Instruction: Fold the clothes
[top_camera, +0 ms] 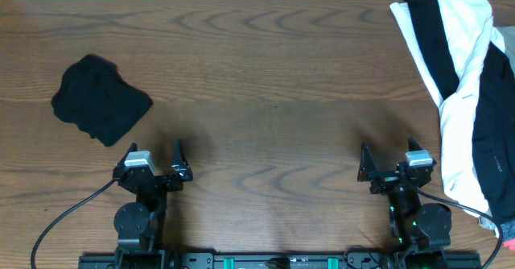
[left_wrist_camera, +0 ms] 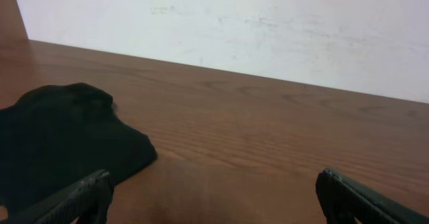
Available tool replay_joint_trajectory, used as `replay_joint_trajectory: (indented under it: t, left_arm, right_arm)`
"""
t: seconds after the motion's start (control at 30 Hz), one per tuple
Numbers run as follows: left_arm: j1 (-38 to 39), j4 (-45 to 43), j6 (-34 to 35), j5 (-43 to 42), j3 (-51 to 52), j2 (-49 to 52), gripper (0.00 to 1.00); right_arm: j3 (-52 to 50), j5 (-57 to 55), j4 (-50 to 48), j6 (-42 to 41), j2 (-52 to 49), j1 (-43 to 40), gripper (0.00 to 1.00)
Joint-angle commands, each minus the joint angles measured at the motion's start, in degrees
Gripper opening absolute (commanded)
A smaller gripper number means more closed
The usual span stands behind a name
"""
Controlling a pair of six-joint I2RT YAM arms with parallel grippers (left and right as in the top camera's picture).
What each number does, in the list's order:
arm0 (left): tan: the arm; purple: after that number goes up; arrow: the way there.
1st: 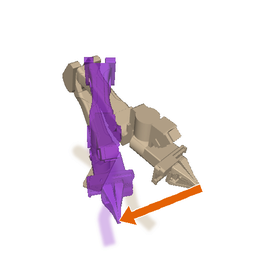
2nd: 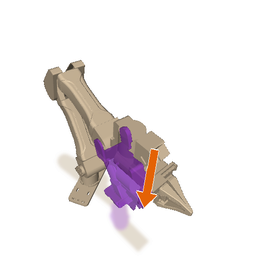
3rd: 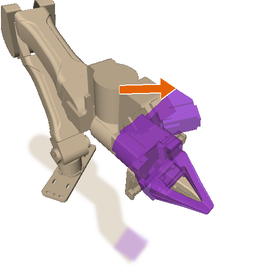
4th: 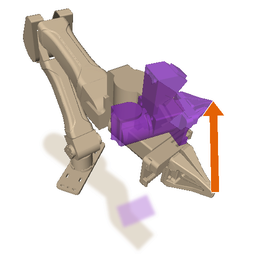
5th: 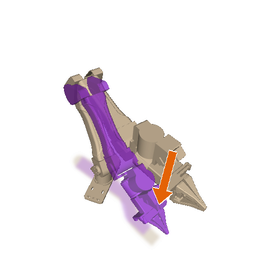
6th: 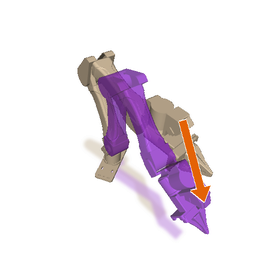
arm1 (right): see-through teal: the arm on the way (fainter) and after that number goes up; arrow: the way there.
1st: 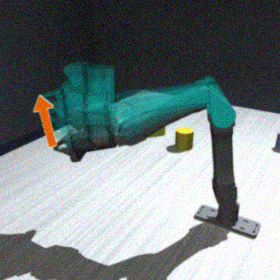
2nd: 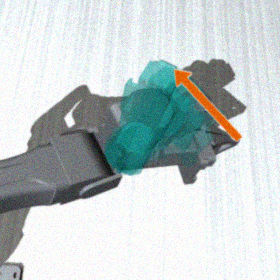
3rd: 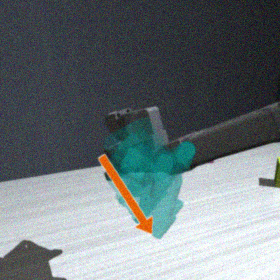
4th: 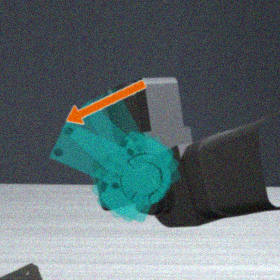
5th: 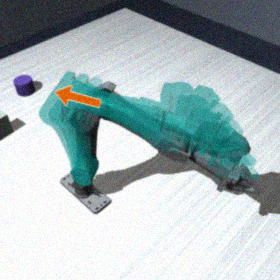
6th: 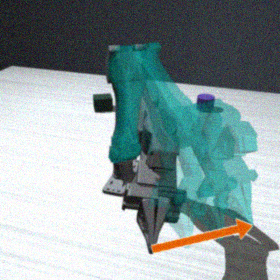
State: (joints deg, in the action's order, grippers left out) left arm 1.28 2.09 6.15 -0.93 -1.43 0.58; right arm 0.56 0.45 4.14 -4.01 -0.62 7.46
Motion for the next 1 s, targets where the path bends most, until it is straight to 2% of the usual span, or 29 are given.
replay_joint_trajectory:
  t: [0.0,0.13,0.3,0.53,0.77,0.97]
  left_arm:
    - [-0.24,1.92,-0.33,0.48,1.2,-0.35,0.98]
    - [-0.24,1.57,-0.15,0.22,1.2,-0.35,0.98]
    - [-0.24,1.57,4.57,-2.23,0.07,-0.35,0.98]
    - [-0.24,5.18,4.72,-4.68,-7.89,4.15,0.98]
    - [-0.24,15.74,4.66,-4.68,-23.02,19.89,0.98]
    - [-0.24,30.99,3.5,-4.66,-40.5,36.7,0.98]
  right_arm:
    - [-0.24,0.52,0.07,0.46,0.22,-0.7,0.99]
    - [-0.24,0.52,-0.09,-2.93,0.22,-0.7,0.99]
    - [0.85,-0.17,1.07,-3.69,0.11,-0.7,0.99]
    - [10.21,-7.23,7.69,-3.67,-3.58,-0.7,0.99]
    - [23.56,-9.25,16.63,-3.65,-16.76,-0.7,0.99]
    - [36.61,-9.2,26.6,-3.63,-33.55,-0.7,0.99]
